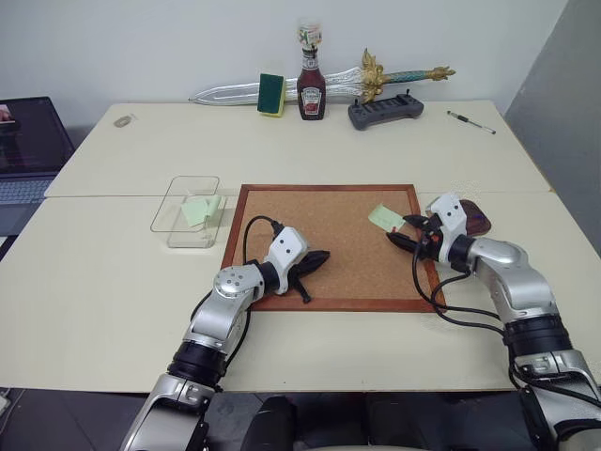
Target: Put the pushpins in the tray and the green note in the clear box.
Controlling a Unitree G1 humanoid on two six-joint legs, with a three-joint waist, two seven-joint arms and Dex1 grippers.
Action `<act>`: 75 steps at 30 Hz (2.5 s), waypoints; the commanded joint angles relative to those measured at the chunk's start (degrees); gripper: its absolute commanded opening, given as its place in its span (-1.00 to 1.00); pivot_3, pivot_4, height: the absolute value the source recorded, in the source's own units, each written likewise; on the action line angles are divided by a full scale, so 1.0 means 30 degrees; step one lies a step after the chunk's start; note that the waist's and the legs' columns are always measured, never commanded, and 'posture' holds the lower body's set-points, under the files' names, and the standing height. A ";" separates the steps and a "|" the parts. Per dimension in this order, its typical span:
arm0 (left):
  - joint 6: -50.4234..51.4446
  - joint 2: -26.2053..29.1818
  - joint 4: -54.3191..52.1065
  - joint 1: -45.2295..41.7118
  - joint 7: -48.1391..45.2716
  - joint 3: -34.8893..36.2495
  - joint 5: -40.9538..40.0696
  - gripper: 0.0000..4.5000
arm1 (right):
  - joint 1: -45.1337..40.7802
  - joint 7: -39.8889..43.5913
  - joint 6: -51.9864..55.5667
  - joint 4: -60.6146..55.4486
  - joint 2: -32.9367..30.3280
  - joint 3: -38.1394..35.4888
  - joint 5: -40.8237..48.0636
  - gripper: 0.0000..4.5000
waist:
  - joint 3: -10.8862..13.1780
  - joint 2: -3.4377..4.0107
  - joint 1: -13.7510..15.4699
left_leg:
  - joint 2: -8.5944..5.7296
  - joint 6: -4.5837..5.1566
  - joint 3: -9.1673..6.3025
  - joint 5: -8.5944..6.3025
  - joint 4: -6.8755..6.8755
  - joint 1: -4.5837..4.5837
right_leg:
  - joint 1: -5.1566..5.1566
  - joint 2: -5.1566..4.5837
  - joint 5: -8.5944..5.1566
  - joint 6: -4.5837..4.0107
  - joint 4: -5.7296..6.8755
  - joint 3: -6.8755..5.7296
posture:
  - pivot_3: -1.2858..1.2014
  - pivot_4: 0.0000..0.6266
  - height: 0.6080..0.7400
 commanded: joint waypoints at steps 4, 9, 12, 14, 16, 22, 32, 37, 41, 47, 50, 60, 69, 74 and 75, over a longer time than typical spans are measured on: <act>0.0432 0.0028 0.0470 0.0536 0.0035 -0.0356 0.0331 -1.00 | -0.1069 0.0152 -0.1336 0.1462 0.0409 0.0241 -0.0694 0.24 | 0.0000 0.0001 0.0002 | 0.0001 0.0000 -0.0002 0.0000 0.0000 0.0000 | -0.0001 0.0000 0.0000 -0.0001 0.0000 0.0000 | 0.03 -0.52 1.00; 0.0485 -0.0015 0.0414 0.0525 0.0080 -0.0350 0.0315 -1.00 | -0.1482 0.0127 -0.1707 0.2361 0.0487 0.0189 -0.1052 -0.26 | 0.0000 0.0001 -0.0003 | 0.0000 0.0000 -0.0001 0.0000 0.0000 0.0000 | -0.0003 0.0000 0.0000 -0.0001 0.0002 0.0001 | 0.03 -0.52 1.00; 0.0476 -0.0014 0.0395 0.0568 0.0108 -0.0344 0.0321 -1.00 | -0.1532 0.0143 -0.1771 0.2590 0.0482 0.0067 -0.1054 -0.55 | 0.0000 0.0001 -0.0002 | 0.0001 -0.0001 -0.0004 0.0000 0.0000 0.0000 | -0.0002 0.0000 0.0000 -0.0001 0.0002 -0.0001 | 0.03 -0.52 1.00; 0.0475 -0.0004 0.0381 0.0596 0.0115 -0.0341 0.0322 -1.00 | -0.1525 0.0179 -0.1812 0.2635 0.0452 0.0044 -0.1057 -0.75 | 0.0000 0.0001 -0.0004 | 0.0000 0.0000 -0.0002 0.0000 0.0000 0.0000 | -0.0004 0.0000 0.0000 -0.0002 0.0002 0.0002 | 0.03 -0.52 1.00; 0.0484 0.0008 0.0357 0.0617 0.0114 -0.0341 0.0321 -1.00 | -0.1493 0.0211 -0.1824 0.2608 0.0417 0.0024 -0.1056 -0.92 | 0.0000 0.0001 -0.0002 | 0.0001 -0.0001 -0.0003 0.0000 0.0000 0.0000 | -0.0003 0.0000 0.0000 -0.0001 0.0002 0.0001 | 0.03 -0.52 1.00; 0.0484 0.0024 0.0363 0.0619 0.0085 -0.0347 0.0308 -1.00 | -0.1298 0.0346 -0.1909 0.1853 0.0481 -0.0191 -0.0802 -0.99 | 0.0000 0.0001 -0.0002 | 0.0001 -0.0001 -0.0003 0.0000 0.0000 0.0000 | -0.0004 0.0000 0.0000 -0.0001 0.0002 0.0000 | 0.03 -0.52 1.00; 0.0543 0.0068 0.0382 0.0646 0.0013 -0.0384 0.0334 -1.00 | -0.0885 0.0404 -0.1602 -0.0411 0.0658 -0.1021 0.0179 -0.99 | 0.0000 0.0000 -0.0021 | 0.0001 -0.0001 -0.0007 0.0000 0.0000 0.0000 | -0.0002 0.0001 0.0000 -0.0001 0.0004 0.0000 | 0.03 -0.52 1.00; 0.0635 -0.0218 0.0398 0.0558 0.0366 -0.0045 0.0073 -1.00 | -0.0757 0.0343 -0.1403 -0.1224 0.0571 -0.1011 0.0350 -0.99 | 0.0000 0.0001 -0.0018 | 0.0001 0.0000 -0.0008 0.0000 -0.0001 -0.0001 | -0.0005 0.0000 0.0000 -0.0002 0.0004 -0.0002 | 0.03 -0.52 1.00; 0.2163 -0.0509 -0.0542 0.0198 0.0300 0.0864 -0.1251 -1.00 | -0.0621 0.0343 -0.1247 -0.2208 0.0622 -0.0853 0.0394 -0.99 | 0.0001 0.0000 0.0011 | -0.0001 -0.0001 -0.0008 0.0000 0.0000 -0.0004 | -0.0005 0.0000 0.0000 -0.0001 0.0004 0.0000 | 0.03 -0.52 1.00; 0.6050 -0.1092 -0.3275 -0.0717 0.1076 0.2651 -0.3972 -0.56 | -0.0398 0.0270 -0.1223 -0.3245 0.0787 -0.0550 0.0230 -1.00 | 0.0024 -0.0036 -0.0021 | 0.0005 -0.0001 -0.0014 0.0000 0.0000 -0.0031 | -0.0037 0.0005 0.0000 -0.0001 0.0007 -0.0005 | 0.03 -0.52 1.00; 0.7538 -0.1372 -0.4531 -0.0872 0.1685 0.2967 -0.4758 -0.29 | -0.0362 0.0236 -0.1230 -0.3433 0.0834 -0.0501 0.0194 -1.00 | 0.0031 -0.0047 -0.0010 | 0.0003 -0.0002 -0.0020 0.0001 0.0000 -0.0058 | -0.0060 0.0004 0.0000 -0.0002 0.0007 -0.0009 | 0.03 -0.52 1.00; 1.2455 -0.4720 -0.6363 -0.2332 0.6034 0.5211 -0.8302 0.50 | 0.0059 0.0148 -0.1422 -0.4809 0.1012 -0.0304 0.0154 -1.00 | 0.0075 -0.0123 0.0001 | 0.0002 -0.0004 -0.0018 0.0001 0.0002 -0.0065 | -0.0059 0.0002 0.0000 -0.0001 -0.0008 -0.0007 | 0.03 -0.52 1.00; 1.4378 -0.7232 -0.4455 -0.4388 0.9061 0.7714 -1.0855 0.93 | 0.0519 0.0077 -0.1079 -0.6494 0.1012 -0.0061 0.0304 -1.00 | 0.0103 -0.0169 0.0021 | 0.0001 -0.0021 -0.0017 0.0010 0.0005 -0.0074 | -0.0062 0.0002 0.0000 -0.0001 -0.0016 -0.0011 | 0.03 -0.52 1.00; 1.4288 -0.7822 -0.2844 -0.5263 0.9926 0.8533 -1.1421 0.93 | 0.0650 0.0006 -0.0724 -0.7332 0.1096 0.0059 0.0430 -1.00 | 0.0130 -0.0217 0.0041 | -0.0001 -0.0030 -0.0014 0.0015 0.0005 -0.0076 | -0.0064 0.0002 0.0000 -0.0001 -0.0020 -0.0010 | 0.03 -0.52 1.00; 1.4271 -0.7940 -0.2581 -0.5407 1.0027 0.8675 -1.1571 0.93 | 0.0663 0.0002 -0.0673 -0.7437 0.1104 0.0076 0.0443 -1.00 | 0.0134 -0.0224 0.0042 | -0.0001 -0.0039 -0.0014 0.0020 0.0004 -0.0076 | -0.0063 0.0002 0.0000 -0.0001 -0.0022 -0.0010 | 0.03 -0.52 1.00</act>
